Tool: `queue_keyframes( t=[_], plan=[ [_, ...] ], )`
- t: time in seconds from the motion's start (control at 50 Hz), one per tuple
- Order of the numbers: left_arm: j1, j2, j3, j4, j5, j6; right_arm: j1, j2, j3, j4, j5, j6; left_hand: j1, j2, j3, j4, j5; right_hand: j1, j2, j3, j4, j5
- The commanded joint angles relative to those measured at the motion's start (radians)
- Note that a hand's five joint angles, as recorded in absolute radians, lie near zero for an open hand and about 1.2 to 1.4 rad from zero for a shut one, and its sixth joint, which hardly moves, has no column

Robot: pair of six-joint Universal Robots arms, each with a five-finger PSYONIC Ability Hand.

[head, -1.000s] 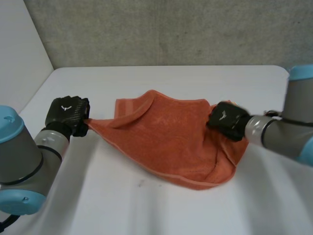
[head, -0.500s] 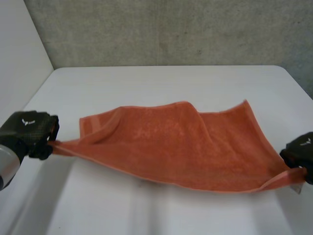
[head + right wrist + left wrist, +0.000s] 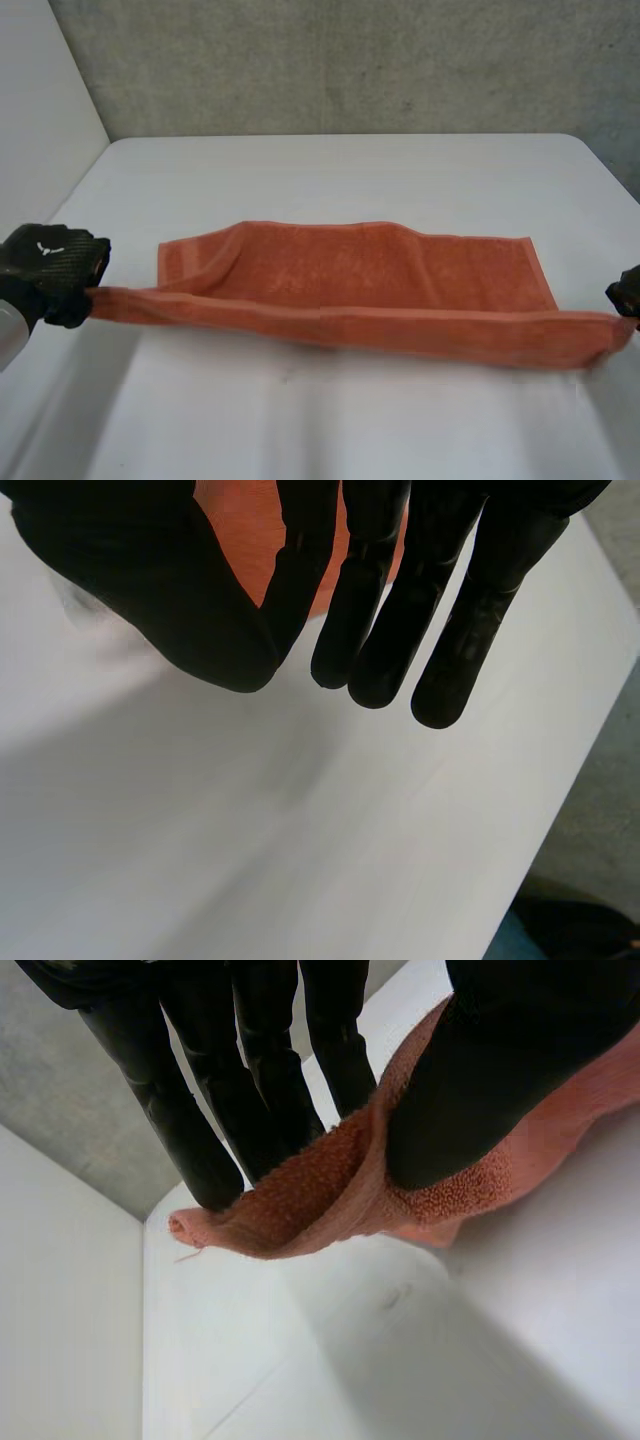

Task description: Fold the laundry

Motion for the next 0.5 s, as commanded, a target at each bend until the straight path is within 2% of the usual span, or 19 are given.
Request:
queue_keyframes(
  t=[0.02, 0.08, 0.22, 0.34, 0.36, 0.38, 0.5],
  plan=[
    [-0.036, -0.207, 0.049, 0.061, 0.043, -0.002, 0.044, 0.094, -0.022, -0.192, -0.033, 0.104, 0.290, 0.198, 0.206, 0.200, 0.264, 0.418, 0.228, 0.218, 0.209, 0.233],
    [-0.091, -0.306, 0.128, 0.116, 0.030, -0.010, 0.093, 0.189, -0.077, -0.258, -0.030, 0.180, 0.290, 0.198, 0.206, 0.200, 0.264, 0.418, 0.228, 0.218, 0.209, 0.233],
    [-0.127, -0.550, 0.340, 0.188, -0.022, -0.013, 0.173, 0.375, -0.227, -0.341, -0.014, 0.285, 0.290, 0.198, 0.206, 0.200, 0.264, 0.418, 0.228, 0.218, 0.209, 0.233],
    [-0.159, -0.638, 0.432, 0.174, -0.092, -0.014, 0.196, 0.433, -0.272, -0.369, -0.002, 0.348, 0.290, 0.198, 0.206, 0.200, 0.264, 0.418, 0.228, 0.218, 0.209, 0.233],
    [-0.165, -0.638, 0.434, 0.173, -0.097, -0.014, 0.197, 0.430, -0.269, -0.367, -0.006, 0.380, 0.290, 0.198, 0.206, 0.200, 0.264, 0.137, -0.053, -0.062, -0.072, -0.048],
    [-0.177, -0.635, 0.426, 0.171, -0.103, -0.017, 0.197, 0.394, -0.250, -0.364, -0.008, 0.436, 0.290, 0.198, 0.206, 0.200, 0.264, -0.421, -0.611, -0.620, -0.630, -0.606],
    [-0.181, -0.584, 0.379, 0.171, -0.100, -0.031, 0.188, 0.208, -0.161, -0.334, -0.033, 0.511, 0.290, 0.198, 0.206, 0.200, 0.264, -0.517, -0.707, -0.717, -0.727, -0.702]
  ],
)
